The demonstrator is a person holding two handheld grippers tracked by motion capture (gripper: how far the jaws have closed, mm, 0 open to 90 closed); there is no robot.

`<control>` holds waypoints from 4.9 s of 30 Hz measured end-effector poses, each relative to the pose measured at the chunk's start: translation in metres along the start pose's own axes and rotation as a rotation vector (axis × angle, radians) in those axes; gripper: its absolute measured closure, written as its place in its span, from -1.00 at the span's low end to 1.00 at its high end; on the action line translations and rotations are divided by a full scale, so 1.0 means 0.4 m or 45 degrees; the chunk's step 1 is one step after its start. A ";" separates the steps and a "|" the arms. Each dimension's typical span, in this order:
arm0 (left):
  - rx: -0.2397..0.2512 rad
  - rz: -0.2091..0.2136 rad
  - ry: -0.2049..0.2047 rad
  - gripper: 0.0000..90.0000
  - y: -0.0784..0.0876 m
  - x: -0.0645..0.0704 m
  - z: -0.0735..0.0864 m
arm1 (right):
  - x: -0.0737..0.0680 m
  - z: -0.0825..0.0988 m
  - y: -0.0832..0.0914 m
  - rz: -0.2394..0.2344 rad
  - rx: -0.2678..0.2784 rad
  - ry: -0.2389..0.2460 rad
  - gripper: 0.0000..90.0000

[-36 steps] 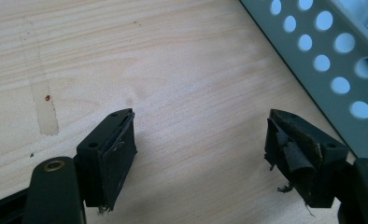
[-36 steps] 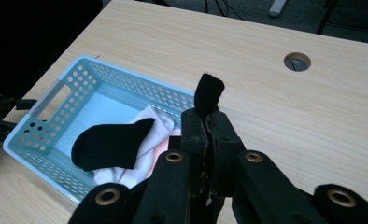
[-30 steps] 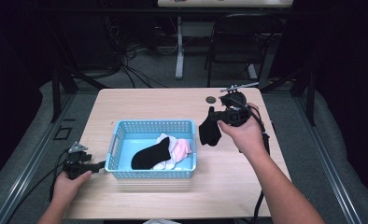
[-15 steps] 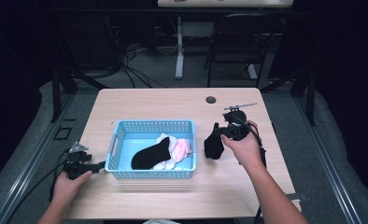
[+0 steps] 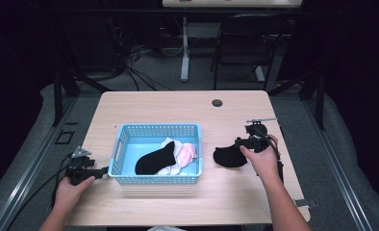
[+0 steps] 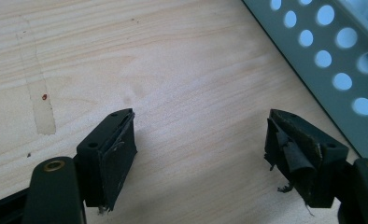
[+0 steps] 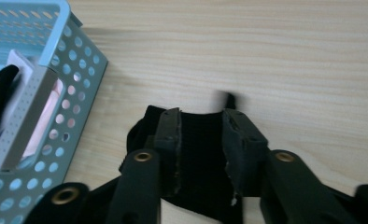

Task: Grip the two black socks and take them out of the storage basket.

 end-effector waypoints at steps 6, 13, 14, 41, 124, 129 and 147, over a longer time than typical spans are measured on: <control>-0.003 0.000 -0.002 -0.46 0.000 0.001 0.000 | -0.005 0.022 0.012 -0.004 0.034 0.042 0.37; -0.003 0.000 -0.003 -0.46 0.000 0.001 0.001 | -0.052 0.034 0.028 -0.041 0.126 0.042 0.25; -0.003 -0.001 -0.003 -0.46 -0.001 0.001 0.001 | -0.063 0.033 0.029 -0.059 0.155 0.055 0.21; -0.002 0.017 0.004 -0.46 0.001 0.007 -0.002 | -0.362 -0.053 -0.003 -0.190 -0.087 0.490 -0.05; -0.015 0.034 0.001 -0.46 0.004 0.009 -0.003 | -0.591 -0.157 -0.026 -0.334 -0.255 0.542 0.94; -0.014 0.035 0.001 -0.46 0.004 0.009 -0.003 | -0.592 -0.178 0.008 -0.327 -0.228 0.555 0.94; -0.015 0.032 -0.002 -0.46 0.003 0.009 -0.002 | -0.580 -0.227 0.086 -0.344 -0.161 0.533 0.93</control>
Point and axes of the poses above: each handheld gripper's, and its own axes: y roughly backward along the jaws, z roughly out of its underside, x roughly to its right, the point moved 9 cm from there along -y, roughly forward along the jaws, and after that the axes turned 5 degrees about y, right-handed, at the moved point
